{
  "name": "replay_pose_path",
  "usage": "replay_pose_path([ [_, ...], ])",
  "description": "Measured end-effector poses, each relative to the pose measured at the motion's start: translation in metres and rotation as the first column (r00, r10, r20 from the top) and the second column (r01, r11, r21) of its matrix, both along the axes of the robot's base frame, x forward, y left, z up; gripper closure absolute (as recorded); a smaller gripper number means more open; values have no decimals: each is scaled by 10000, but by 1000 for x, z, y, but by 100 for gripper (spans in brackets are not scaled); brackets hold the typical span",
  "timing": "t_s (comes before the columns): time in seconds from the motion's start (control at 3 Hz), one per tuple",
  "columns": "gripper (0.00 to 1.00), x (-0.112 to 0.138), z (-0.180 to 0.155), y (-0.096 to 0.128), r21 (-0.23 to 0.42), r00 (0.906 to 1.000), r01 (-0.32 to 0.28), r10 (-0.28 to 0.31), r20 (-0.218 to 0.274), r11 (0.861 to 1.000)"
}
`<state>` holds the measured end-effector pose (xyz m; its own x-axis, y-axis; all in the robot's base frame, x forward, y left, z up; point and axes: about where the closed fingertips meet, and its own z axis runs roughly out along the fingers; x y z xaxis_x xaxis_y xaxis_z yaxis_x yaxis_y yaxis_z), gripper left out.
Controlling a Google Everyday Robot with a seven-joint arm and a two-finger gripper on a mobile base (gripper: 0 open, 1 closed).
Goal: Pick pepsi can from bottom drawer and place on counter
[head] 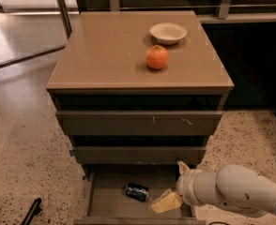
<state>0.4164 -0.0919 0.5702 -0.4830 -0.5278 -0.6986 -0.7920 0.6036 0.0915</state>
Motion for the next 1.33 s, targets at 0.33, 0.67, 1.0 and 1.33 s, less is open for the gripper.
replay_pose_path([
  [0.33, 0, -8, 1, 1, -26, 9988, 181, -182, -448, 9998],
  [0.67, 0, -11, -27, 6, 210, 9969, 431, -416, -673, 9989],
  [1.0, 0, -7, -74, 19, 531, 9954, 610, -569, -767, 9967],
  [1.33, 0, 13, -143, 30, 897, 9950, 592, -515, -853, 9942],
])
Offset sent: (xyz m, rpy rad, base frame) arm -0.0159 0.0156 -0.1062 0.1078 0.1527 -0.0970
